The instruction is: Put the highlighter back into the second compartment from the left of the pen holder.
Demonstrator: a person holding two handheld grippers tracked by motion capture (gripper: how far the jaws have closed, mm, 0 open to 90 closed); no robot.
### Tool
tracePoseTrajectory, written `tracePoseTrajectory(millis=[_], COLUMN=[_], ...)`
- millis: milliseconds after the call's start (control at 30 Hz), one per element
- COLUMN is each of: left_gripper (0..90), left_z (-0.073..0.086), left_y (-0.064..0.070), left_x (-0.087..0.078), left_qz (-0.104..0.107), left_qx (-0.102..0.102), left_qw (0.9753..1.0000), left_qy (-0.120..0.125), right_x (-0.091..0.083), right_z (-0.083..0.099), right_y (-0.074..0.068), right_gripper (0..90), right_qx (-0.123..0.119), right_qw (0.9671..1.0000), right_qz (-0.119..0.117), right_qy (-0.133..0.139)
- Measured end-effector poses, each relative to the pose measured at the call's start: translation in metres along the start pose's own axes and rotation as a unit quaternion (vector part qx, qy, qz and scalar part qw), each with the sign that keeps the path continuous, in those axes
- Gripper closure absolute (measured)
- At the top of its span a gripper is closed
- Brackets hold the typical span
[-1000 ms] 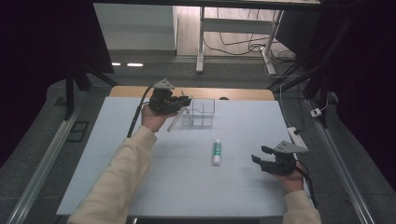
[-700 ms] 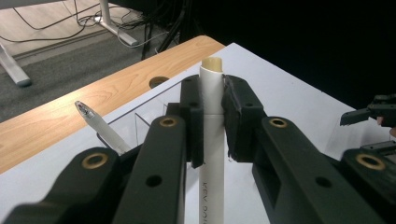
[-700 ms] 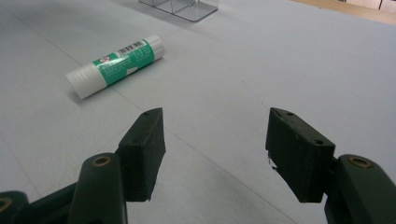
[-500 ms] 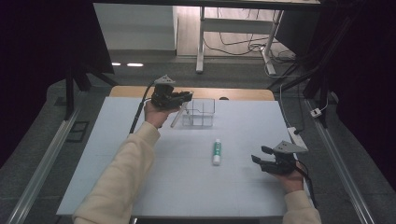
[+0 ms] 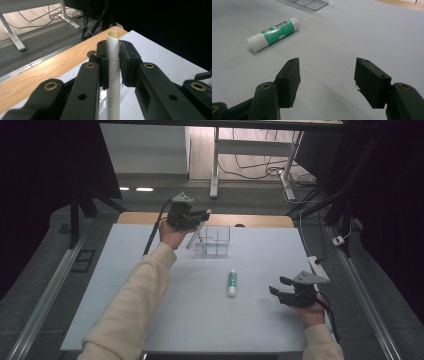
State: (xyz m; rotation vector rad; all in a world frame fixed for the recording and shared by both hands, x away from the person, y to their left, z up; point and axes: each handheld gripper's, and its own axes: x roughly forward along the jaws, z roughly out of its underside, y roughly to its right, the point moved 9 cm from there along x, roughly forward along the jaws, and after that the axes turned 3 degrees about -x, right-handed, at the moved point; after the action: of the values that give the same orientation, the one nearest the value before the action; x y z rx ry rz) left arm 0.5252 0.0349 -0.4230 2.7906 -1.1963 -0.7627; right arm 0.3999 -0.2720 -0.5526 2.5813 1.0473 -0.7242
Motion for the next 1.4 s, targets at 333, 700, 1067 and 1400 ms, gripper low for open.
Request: tracePoseTrajectory(millis=[333,700,1067,1400], left_gripper=[78.5,78.4,78.4,78.4], left_z=[-0.004,-0.01,-0.028,-0.035], left_y=[0.003,0.001,0.001,0.0], left_x=[0.019,0.029,0.044,0.064], left_qz=[0.009,0.008,0.002,0.003], left_qx=[-0.006,0.001,0.004,0.004], left_qw=[0.9999,1.0,1.0,1.0], left_qy=[0.002,0.004,0.003,0.007], right_x=[0.002,0.001,0.001,0.001], right_z=[0.001,0.0,-0.002,-0.002], right_y=[0.0,0.001,0.0,-0.002], right_gripper=[37.4,37.4,37.4,37.4], right_qx=[0.003,0.003,-0.001,0.0], right_qw=[1.0,1.0,1.0,1.0], right_qz=[-0.001,0.001,0.002,0.002], right_qy=[-0.002,0.002,0.0,0.001])
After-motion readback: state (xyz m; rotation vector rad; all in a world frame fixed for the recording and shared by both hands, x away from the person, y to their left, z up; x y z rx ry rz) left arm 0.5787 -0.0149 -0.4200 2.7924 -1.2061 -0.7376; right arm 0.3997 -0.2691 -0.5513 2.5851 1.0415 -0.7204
